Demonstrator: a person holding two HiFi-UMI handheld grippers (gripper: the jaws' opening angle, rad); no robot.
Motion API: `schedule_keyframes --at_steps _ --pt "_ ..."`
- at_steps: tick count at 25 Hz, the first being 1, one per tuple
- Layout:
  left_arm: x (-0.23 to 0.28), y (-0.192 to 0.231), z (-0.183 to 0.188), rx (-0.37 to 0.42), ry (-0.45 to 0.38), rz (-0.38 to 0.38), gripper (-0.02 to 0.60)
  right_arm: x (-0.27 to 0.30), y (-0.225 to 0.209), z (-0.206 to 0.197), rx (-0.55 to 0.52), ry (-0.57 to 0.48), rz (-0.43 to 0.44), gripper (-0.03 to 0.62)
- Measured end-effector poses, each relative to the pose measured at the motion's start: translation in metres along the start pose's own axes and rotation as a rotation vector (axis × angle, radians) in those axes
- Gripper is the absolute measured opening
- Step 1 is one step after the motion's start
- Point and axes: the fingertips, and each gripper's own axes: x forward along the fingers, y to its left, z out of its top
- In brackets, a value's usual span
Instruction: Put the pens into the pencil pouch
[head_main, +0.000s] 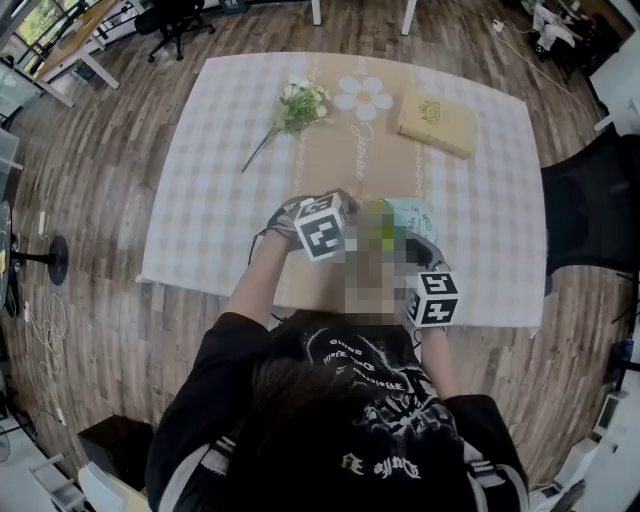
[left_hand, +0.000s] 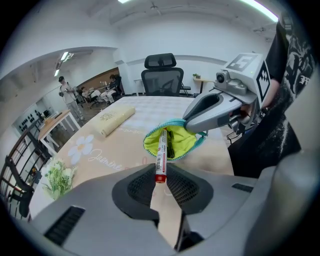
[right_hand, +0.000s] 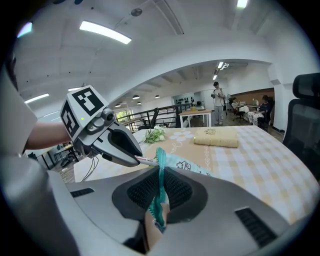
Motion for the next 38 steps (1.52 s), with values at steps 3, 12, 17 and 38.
schedule_keyframes --at_steps 3,12,17,38 --pt "0.002 0.0 0.01 -0.03 -0.025 0.002 0.084 -0.001 0.003 -0.001 -0.03 0.009 0.0 0.038" --pt "0.019 -0.01 0.026 -0.084 -0.078 -0.053 0.084 -0.003 0.005 0.002 -0.017 -0.002 0.046 0.038" --pt "0.024 -0.016 0.035 -0.094 -0.1 -0.08 0.084 -0.004 0.002 0.005 0.004 -0.015 0.06 0.038" --pt "0.037 -0.021 0.057 -0.047 -0.114 -0.109 0.084 -0.003 0.008 0.021 0.048 -0.071 0.186 0.038"
